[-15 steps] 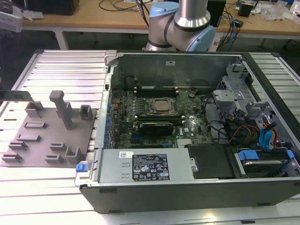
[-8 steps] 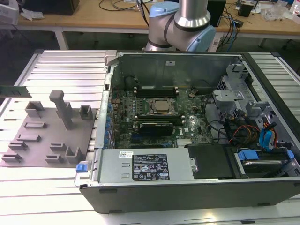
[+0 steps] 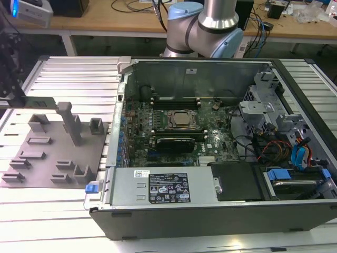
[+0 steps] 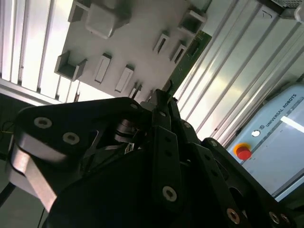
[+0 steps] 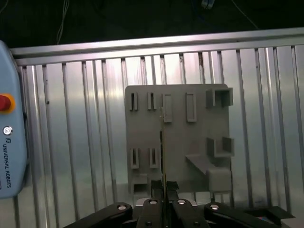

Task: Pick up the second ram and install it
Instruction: 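Pick up the second ram and move it above second insertion slot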

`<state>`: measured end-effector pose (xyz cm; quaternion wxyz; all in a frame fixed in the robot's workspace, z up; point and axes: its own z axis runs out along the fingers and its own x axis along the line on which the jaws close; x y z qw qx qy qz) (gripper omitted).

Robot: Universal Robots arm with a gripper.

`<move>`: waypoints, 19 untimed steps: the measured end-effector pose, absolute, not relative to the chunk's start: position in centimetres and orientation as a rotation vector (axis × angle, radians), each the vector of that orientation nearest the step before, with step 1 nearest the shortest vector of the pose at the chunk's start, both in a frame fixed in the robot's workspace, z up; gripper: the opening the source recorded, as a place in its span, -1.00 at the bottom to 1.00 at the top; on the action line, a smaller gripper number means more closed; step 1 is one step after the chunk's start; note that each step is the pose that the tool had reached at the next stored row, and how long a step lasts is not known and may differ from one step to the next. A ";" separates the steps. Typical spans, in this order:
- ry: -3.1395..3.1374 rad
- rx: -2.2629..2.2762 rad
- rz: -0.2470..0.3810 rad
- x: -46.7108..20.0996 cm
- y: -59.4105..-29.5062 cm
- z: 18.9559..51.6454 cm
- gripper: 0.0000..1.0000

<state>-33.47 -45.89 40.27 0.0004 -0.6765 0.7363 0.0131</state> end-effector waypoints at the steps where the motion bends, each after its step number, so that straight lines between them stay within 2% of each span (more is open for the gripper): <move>1: 2.313 -2.125 0.041 -32.9 -45.9 40.3 -0.77; 19: 2.313 -2.125 0.041 -25.3 -45.9 40.3 -0.77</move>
